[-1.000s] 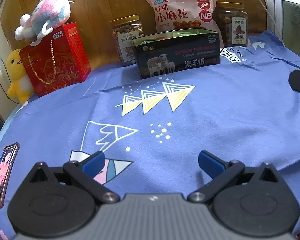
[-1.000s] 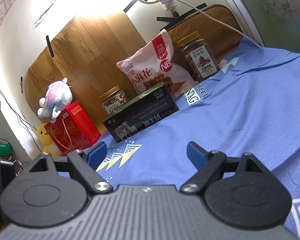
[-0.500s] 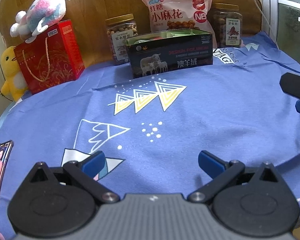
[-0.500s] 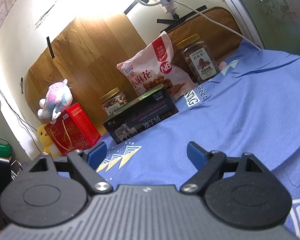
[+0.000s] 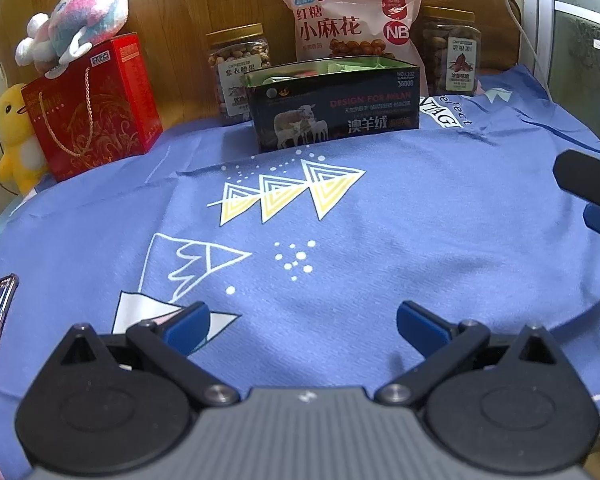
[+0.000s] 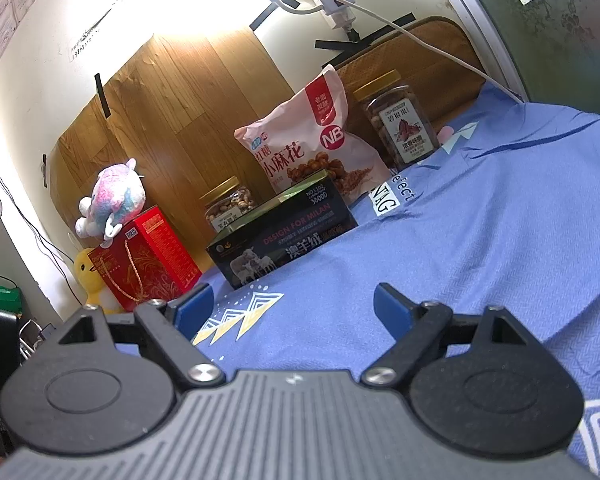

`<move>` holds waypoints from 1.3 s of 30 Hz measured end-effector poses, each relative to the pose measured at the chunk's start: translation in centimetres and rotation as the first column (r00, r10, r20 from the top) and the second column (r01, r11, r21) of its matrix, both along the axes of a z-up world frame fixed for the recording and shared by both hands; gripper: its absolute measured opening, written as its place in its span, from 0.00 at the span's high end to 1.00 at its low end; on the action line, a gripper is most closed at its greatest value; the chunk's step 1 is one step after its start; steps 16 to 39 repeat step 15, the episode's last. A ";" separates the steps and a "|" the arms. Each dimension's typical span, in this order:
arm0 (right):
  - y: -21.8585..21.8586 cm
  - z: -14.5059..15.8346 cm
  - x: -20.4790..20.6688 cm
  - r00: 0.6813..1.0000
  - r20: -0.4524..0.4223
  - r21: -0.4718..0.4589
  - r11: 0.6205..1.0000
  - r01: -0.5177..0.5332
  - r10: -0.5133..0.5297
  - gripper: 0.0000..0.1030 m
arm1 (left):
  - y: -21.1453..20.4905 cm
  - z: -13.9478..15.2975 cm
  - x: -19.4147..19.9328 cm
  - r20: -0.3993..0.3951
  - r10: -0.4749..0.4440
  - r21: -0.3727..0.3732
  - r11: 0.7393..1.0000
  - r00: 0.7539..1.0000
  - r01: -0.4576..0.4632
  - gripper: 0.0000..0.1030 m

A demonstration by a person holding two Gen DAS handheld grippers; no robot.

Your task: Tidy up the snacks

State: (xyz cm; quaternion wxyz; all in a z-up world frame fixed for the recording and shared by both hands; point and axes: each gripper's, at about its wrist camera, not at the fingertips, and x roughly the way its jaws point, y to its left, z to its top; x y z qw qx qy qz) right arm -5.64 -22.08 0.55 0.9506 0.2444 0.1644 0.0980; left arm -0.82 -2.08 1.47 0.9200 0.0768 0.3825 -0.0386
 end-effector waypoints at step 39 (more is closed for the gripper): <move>0.0 0.0 0.0 1.000 0.001 -0.003 1.000 0.000 0.000 0.13 | -0.2 0.5 -0.6 0.038 -0.038 -0.029 0.999 0.999 0.039 0.00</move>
